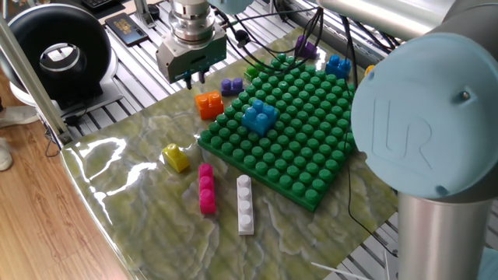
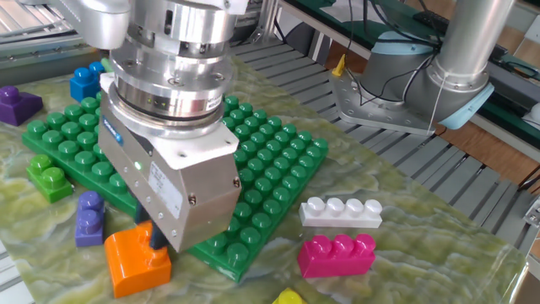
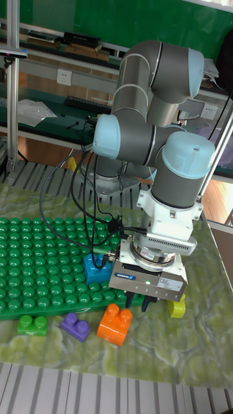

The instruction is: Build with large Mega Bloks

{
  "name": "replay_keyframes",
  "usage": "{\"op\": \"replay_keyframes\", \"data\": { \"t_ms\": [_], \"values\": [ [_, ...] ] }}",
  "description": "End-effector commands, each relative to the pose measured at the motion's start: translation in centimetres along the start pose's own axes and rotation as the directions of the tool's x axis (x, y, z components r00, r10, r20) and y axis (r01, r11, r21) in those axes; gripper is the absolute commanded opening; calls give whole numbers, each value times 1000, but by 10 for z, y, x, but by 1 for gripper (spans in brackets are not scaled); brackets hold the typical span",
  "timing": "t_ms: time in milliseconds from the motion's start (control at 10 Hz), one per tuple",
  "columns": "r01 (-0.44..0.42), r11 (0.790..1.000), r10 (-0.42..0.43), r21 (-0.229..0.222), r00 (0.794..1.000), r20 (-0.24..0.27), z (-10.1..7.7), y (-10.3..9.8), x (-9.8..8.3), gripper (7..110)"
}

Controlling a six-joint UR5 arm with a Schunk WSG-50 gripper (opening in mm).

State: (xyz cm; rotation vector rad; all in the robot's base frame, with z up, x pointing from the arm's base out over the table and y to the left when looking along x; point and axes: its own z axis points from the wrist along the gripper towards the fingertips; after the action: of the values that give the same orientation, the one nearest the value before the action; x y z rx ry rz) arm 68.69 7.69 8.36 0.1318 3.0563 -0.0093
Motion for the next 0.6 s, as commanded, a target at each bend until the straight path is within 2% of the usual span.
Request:
{"op": "replay_keyframes", "data": {
  "t_ms": [0, 100, 200, 300, 500],
  "values": [
    [-32, 999, 31, -39, 999, -34, 4, -1, -4, 44],
    [-48, 997, 46, -60, 998, -37, 7, -2, -7, 44],
    [-57, 998, 55, -38, 998, -39, 9, -12, -8, 66],
    [-70, 997, 69, -29, 996, -51, 15, -18, -11, 66],
    [-66, 996, 63, -55, 997, -52, 18, -21, -15, 66]
  ]
}}
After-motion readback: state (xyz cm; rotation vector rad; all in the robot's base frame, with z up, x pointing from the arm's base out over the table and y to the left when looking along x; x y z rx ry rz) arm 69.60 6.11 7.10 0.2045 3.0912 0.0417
